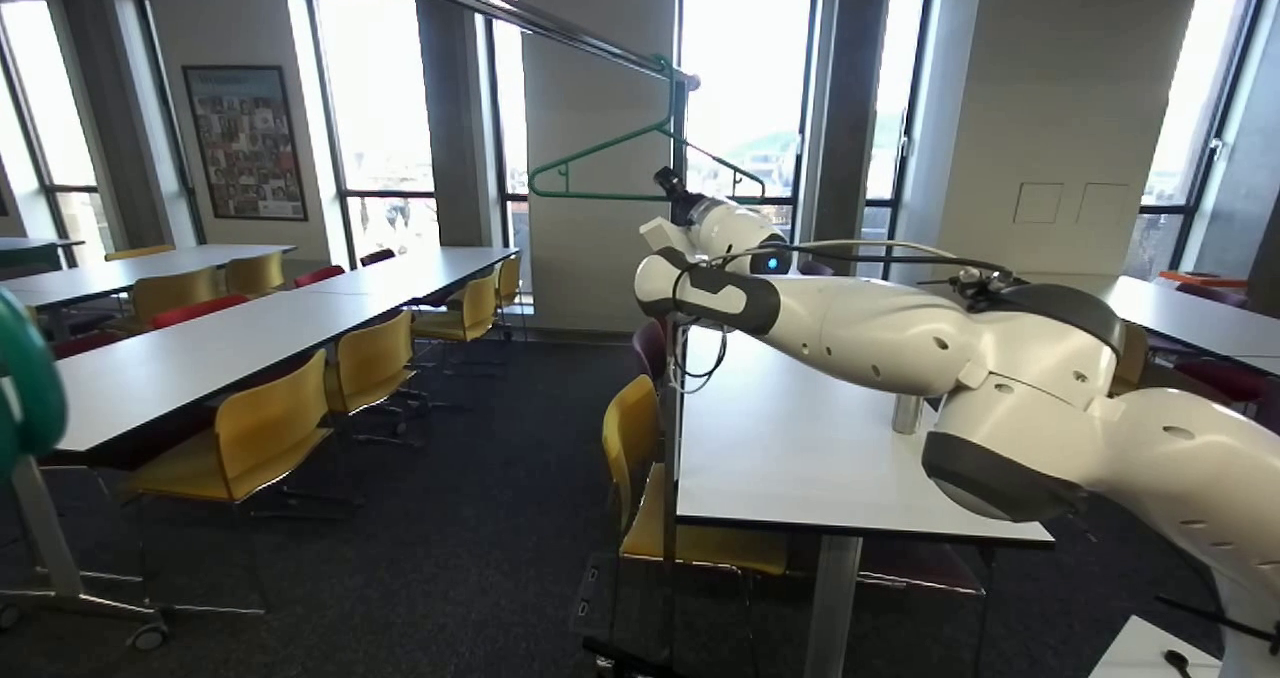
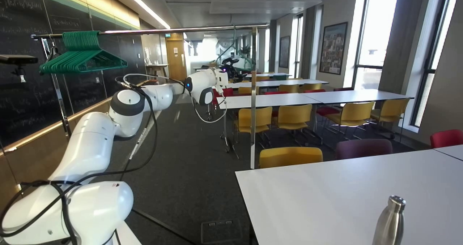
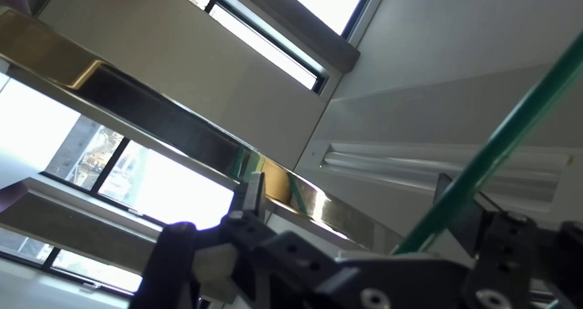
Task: Put one green hanger on the table.
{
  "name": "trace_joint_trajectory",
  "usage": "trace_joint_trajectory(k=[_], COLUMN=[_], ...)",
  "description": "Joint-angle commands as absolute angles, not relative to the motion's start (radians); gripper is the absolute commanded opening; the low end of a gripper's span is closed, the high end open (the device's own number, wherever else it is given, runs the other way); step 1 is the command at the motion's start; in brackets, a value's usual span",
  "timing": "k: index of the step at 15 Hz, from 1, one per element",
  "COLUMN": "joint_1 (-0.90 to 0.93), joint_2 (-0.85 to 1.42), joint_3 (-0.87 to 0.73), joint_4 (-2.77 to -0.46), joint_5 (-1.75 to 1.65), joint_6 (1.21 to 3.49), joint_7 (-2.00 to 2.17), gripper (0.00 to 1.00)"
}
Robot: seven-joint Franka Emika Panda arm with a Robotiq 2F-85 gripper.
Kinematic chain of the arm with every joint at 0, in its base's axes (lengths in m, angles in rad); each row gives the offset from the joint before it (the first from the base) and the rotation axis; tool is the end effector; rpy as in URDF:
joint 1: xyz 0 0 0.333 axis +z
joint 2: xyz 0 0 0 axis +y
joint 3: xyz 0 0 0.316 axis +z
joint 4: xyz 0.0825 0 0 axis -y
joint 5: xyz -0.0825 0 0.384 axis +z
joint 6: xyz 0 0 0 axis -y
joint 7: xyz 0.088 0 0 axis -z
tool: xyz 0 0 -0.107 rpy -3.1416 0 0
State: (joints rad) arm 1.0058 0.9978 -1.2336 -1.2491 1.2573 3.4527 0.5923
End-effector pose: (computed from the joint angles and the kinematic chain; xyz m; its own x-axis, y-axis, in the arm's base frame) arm 0.6877 0.1695 0.5982 -0.2878 -0.7601 0.5826 0.0300 -0.6152 -0.7878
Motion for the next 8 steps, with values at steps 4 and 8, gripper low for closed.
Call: trace_joint_trajectory(k=[4, 8], joint_1=[1.041, 1.05], joint_2=[0.986, 0.99], joint_3=[-1.246, -1.248], joint_4=[-1.248, -1.245], joint_5=[1.264, 1.261], joint_6=[3.453, 3.453], joint_7=[0.64, 0.656], gripper=[1.0, 0.74])
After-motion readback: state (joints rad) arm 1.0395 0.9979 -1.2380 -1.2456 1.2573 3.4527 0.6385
